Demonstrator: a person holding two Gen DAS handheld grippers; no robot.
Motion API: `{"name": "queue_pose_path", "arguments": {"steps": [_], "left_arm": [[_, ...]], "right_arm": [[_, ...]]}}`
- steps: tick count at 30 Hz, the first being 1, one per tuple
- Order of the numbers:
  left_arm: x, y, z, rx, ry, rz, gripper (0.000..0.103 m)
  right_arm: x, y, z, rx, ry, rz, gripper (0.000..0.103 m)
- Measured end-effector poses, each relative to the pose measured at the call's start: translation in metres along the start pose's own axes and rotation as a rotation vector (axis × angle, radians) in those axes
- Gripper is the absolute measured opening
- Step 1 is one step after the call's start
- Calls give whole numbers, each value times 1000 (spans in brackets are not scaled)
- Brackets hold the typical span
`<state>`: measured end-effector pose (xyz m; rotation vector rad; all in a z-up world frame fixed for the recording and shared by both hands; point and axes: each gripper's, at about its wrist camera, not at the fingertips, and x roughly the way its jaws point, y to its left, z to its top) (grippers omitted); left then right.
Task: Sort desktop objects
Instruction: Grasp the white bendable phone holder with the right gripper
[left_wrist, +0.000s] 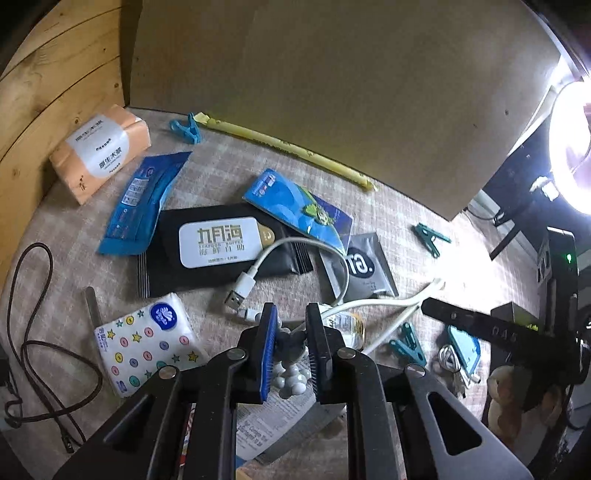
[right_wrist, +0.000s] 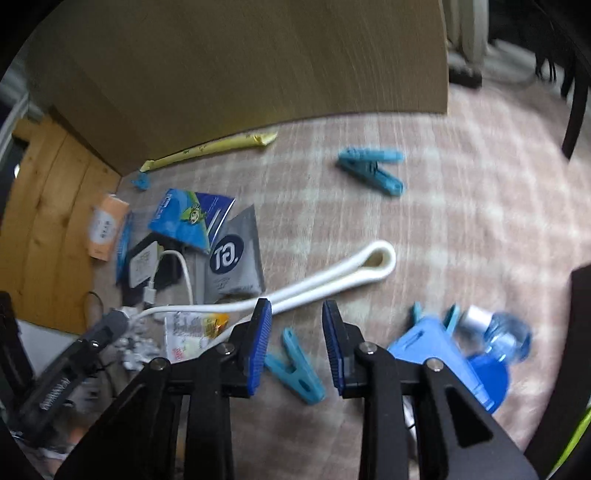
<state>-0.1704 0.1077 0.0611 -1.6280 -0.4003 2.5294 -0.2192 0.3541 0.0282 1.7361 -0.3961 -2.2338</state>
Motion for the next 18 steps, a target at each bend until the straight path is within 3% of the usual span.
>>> {"name": "queue_pose_path", "arguments": {"steps": [5, 10, 14, 18], "left_arm": [[7, -3, -9, 14, 29, -3, 15], [15, -6, -15, 38, 60, -10, 15], [17, -12, -16, 57, 70, -14, 15], [11, -16, -15, 74, 62, -27, 11]], "right_arm": [[8, 2, -3, 37, 34, 52, 29], [19, 20, -8, -24, 63, 52, 29], [31, 31, -14, -39, 81, 65, 18], [26, 33, -17, -44, 47, 71, 16]]}}
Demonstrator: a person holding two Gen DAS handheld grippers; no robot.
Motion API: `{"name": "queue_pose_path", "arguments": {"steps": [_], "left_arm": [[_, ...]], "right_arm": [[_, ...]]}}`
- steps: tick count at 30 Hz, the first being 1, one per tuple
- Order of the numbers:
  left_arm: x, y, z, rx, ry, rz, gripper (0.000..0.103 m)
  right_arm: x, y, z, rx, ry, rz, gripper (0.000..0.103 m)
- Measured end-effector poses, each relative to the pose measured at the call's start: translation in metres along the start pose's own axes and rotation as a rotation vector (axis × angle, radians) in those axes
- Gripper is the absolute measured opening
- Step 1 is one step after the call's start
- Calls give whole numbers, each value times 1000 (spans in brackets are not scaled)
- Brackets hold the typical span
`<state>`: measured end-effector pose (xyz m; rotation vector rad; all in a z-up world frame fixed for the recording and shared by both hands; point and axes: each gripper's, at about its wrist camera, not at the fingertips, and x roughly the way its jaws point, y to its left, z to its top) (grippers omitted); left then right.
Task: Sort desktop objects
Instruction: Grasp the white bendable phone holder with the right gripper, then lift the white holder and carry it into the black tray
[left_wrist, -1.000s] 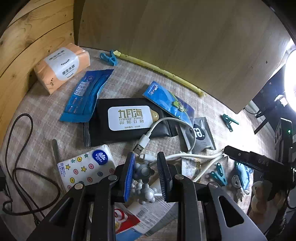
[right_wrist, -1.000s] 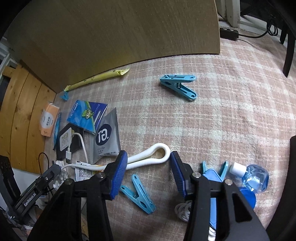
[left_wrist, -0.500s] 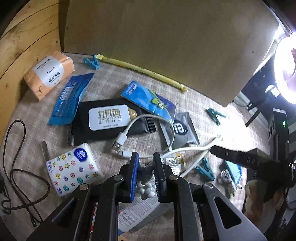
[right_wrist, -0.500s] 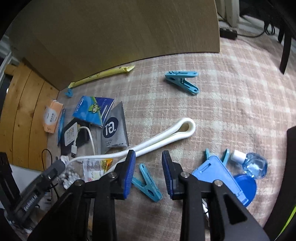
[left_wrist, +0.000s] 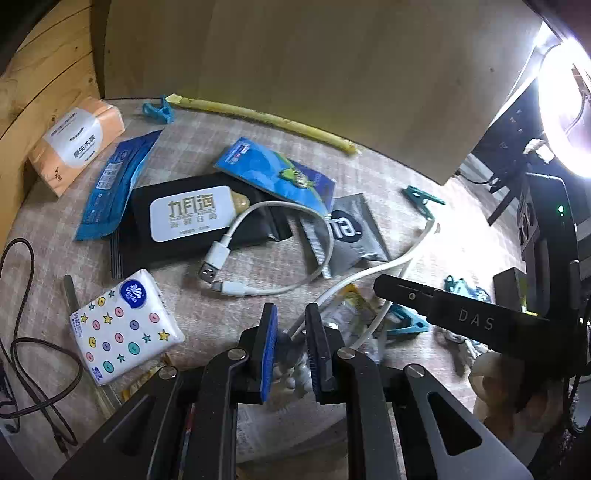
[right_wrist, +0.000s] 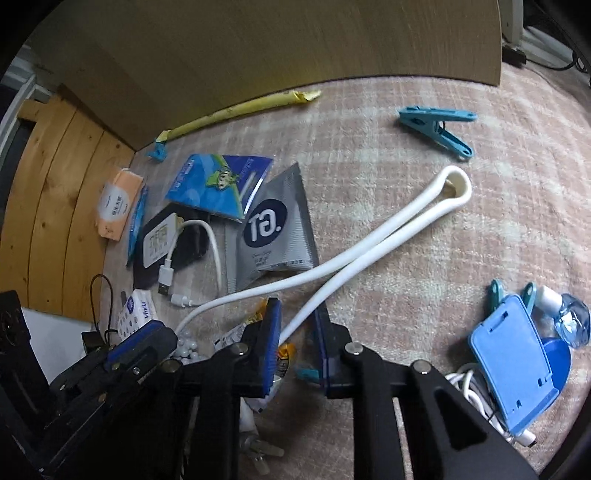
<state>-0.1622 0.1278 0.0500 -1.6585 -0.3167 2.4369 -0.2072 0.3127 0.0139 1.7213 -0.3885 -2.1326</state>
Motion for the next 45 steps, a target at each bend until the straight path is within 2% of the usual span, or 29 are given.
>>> {"name": "queue_pose_path", "arguments": {"steps": [1, 2, 9, 10, 11, 12, 13, 16, 18, 19, 27, 33, 37, 39, 45], "left_arm": [[-1, -2, 0, 1, 2, -8, 1], [-1, -4, 0, 2, 7, -14, 0], [-3, -32, -2, 82, -2, -14, 1], [-3, -35, -1, 102, -9, -17, 11], [-2, -40, 0, 135, 2, -13, 32], [-1, -44, 2, 159, -1, -3, 40], [-2, -49, 3, 196, -24, 23, 44], [7, -59, 6, 257, -13, 51, 41], [14, -62, 8, 265, 3, 54, 27], [19, -63, 8, 265, 22, 56, 14], [-1, -79, -2, 269, 12, -1, 11], [-31, -116, -14, 304, -20, -92, 8], [-52, -157, -30, 371, -38, -155, 4], [-57, -175, -38, 401, -36, -179, 6], [-56, -236, -75, 510, 7, -242, 4]], "right_arm": [[-4, -1, -1, 4, -6, 10, 15], [-7, 0, -2, 5, -10, 21, 14], [-40, 8, -4, -44, -82, 21, 11], [-44, 8, -4, -51, -90, 18, 11], [-46, 8, -4, -59, -93, 15, 10], [-47, 9, -5, -66, -97, 8, 10], [-48, 9, -5, -73, -99, 5, 10], [-50, 10, -5, -82, -102, 11, 10], [-53, 9, -6, -85, -102, 14, 10], [-55, 9, -7, -86, -103, 14, 10], [-83, 5, -14, -87, -162, 1, 6], [-129, -8, -31, -85, -229, -21, 6], [-164, -31, -56, -44, -271, -28, 6], [-179, -44, -69, -24, -291, -46, 6], [-217, -94, -110, 62, -333, -85, 4]]}}
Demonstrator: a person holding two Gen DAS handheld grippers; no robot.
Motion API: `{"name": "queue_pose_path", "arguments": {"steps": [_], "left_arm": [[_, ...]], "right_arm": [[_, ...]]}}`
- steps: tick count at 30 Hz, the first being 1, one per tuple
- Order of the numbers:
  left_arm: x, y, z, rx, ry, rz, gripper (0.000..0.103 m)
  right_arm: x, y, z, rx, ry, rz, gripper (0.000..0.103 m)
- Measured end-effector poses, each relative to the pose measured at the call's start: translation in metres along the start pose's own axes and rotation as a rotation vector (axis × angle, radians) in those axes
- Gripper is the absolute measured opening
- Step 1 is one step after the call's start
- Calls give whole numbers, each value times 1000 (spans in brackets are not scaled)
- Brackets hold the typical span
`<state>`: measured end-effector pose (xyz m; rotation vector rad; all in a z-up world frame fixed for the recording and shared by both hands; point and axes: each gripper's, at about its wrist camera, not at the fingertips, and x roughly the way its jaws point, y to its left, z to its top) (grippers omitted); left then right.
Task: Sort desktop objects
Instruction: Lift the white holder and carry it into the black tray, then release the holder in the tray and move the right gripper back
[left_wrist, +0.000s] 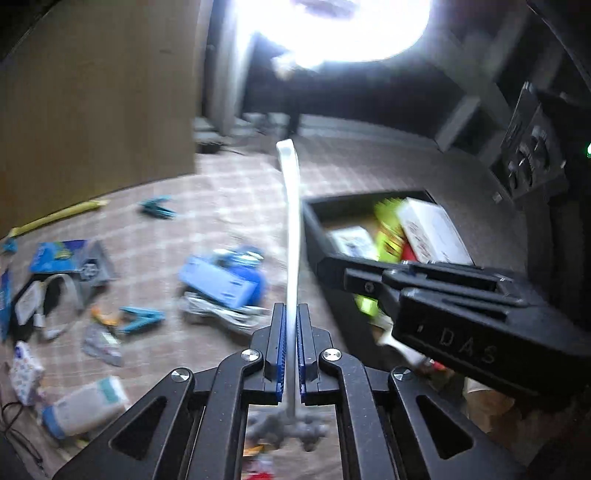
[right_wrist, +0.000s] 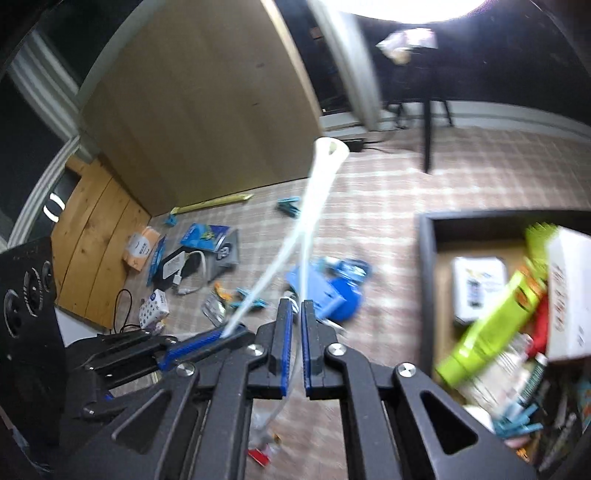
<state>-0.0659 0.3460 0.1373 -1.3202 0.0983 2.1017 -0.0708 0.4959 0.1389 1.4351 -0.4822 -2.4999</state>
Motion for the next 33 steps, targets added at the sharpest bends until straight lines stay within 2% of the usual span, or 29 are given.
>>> {"name": "queue_pose_path", "arguments": {"steps": [6, 11, 16, 17, 18, 19, 20, 22, 27, 33], "left_arm": [[20, -58, -5, 56, 37, -88, 5], [27, -99, -3, 98, 32, -111, 4], [43, -127, -2, 46, 47, -158, 5], [49, -133, -4, 35, 76, -172, 9], [56, -137, -6, 42, 118, -183, 34], [62, -144, -8, 53, 160, -194, 64], [62, -147, -11, 60, 145, -189, 69], [56, -152, -15, 90, 101, -150, 67], [47, -142, -14, 80, 80, -108, 67], [28, -108, -17, 54, 29, -22, 66]], "right_arm": [[-41, -45, -22, 65, -51, -80, 3], [-74, -84, -41, 136, -86, -134, 3], [-96, -116, -58, 187, -96, -173, 4], [-99, -121, -60, 195, -92, -182, 4], [-102, -127, -62, 205, -91, -199, 5], [-105, -131, -64, 209, -92, -204, 5], [-108, -136, -65, 216, -93, -208, 5], [-114, -143, -67, 224, -96, -218, 6], [-119, -146, -70, 231, -115, -231, 23], [-105, -128, -65, 196, -112, -199, 25]]}}
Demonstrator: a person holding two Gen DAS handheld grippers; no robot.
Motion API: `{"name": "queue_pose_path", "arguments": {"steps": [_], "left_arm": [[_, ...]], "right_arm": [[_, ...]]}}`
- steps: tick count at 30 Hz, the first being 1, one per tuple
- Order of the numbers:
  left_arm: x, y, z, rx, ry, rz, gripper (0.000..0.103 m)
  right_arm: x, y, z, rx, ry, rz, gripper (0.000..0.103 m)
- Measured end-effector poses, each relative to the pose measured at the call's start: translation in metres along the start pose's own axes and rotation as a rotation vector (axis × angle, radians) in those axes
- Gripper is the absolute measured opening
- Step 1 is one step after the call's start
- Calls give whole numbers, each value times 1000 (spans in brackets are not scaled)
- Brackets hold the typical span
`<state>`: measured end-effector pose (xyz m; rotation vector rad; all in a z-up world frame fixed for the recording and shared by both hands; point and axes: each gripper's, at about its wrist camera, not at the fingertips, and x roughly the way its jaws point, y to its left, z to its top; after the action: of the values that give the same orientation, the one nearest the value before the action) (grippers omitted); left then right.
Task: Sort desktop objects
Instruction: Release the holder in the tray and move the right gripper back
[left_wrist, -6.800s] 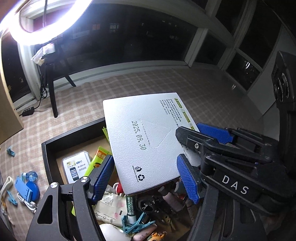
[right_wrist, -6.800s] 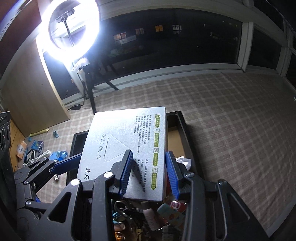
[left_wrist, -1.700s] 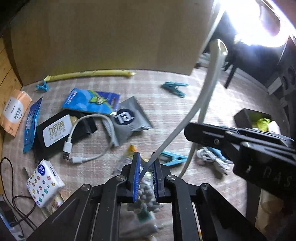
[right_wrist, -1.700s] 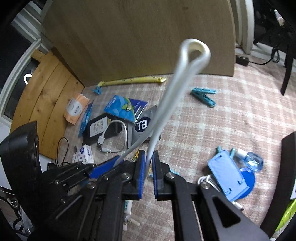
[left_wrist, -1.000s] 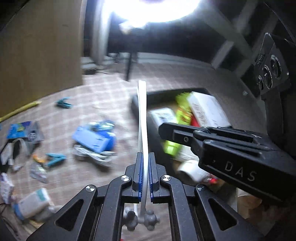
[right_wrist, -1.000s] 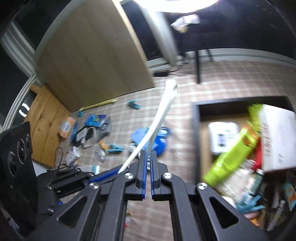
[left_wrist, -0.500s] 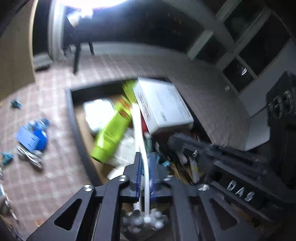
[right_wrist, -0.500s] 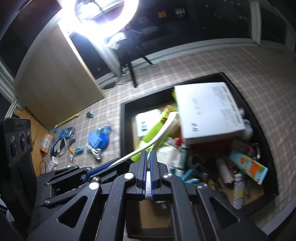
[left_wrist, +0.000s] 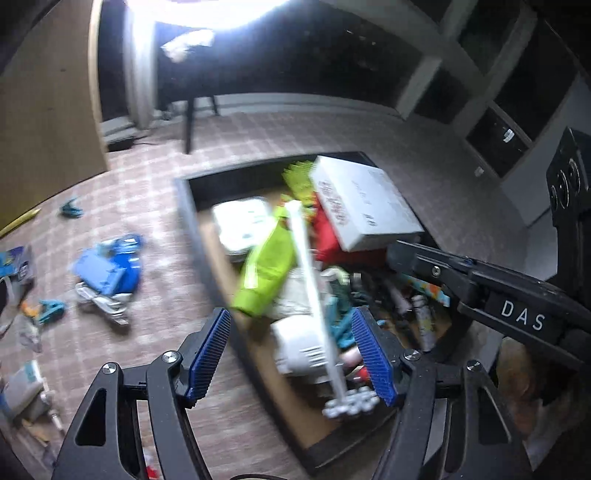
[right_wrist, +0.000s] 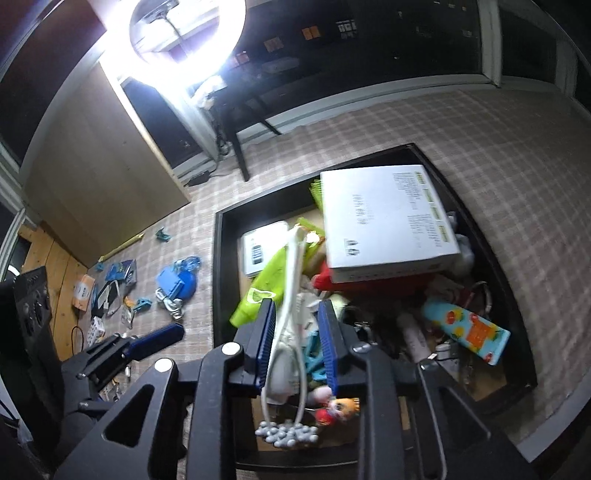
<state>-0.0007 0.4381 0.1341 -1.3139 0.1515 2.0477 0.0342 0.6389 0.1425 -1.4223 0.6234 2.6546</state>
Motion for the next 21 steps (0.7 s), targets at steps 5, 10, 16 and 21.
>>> {"name": "queue_pose_path", "arguments": {"steps": [5, 10, 16, 21], "left_arm": [[-16, 51, -13, -75, -19, 67, 65], [-37, 111, -37, -183, -28, 121, 64], [-66, 191, -79, -376, -42, 176, 63], [-82, 246, -115, -538, -60, 219, 61]], "right_arm": [[17, 36, -5, -52, 26, 56, 26], [38, 79, -14, -112, 64, 112, 28], [61, 134, -23, -200, 99, 183, 29], [81, 185, -28, -317, 106, 241, 31]]}}
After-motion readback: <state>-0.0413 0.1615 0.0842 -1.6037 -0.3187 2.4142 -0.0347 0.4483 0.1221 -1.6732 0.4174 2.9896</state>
